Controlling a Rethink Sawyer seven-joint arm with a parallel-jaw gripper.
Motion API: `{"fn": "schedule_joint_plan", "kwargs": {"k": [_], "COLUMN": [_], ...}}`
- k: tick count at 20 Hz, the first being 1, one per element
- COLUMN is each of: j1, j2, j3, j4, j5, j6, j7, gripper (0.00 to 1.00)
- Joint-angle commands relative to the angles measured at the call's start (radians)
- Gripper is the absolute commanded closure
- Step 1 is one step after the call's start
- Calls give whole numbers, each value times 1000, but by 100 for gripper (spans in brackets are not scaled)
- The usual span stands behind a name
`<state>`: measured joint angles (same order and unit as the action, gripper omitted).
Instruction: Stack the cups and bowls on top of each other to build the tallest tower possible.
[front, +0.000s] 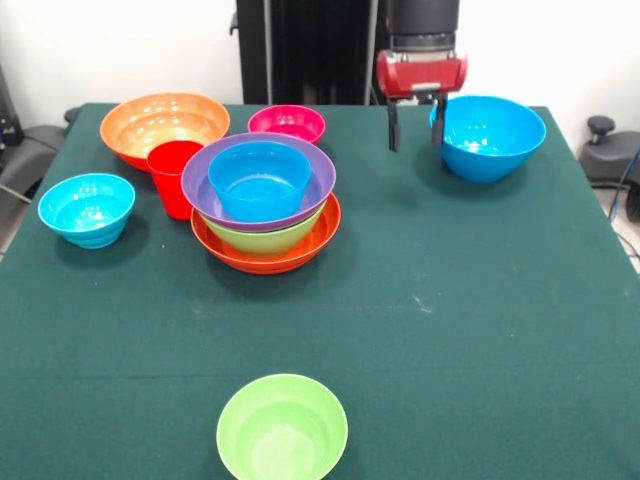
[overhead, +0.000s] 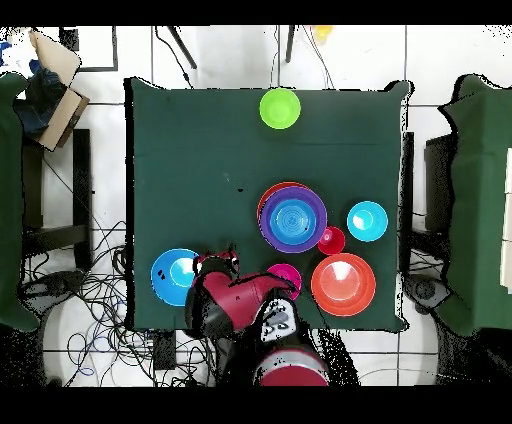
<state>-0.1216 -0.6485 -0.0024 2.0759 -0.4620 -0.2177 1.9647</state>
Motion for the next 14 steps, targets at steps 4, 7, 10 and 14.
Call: {"fn": "schedule_joint_plan", "kwargs": {"k": [4,7,10,14], "j1": [-67,-41,2,114], "j2": [-155,-127,-89,-45], "j3": [209,188,153,69], "j4": [60,29,-6,-36], "j5": [-8,-10,-9,23], "j6": [241,232,211,166], "j7": [34,42,55,94], "gripper": [0,0,0,0]}}
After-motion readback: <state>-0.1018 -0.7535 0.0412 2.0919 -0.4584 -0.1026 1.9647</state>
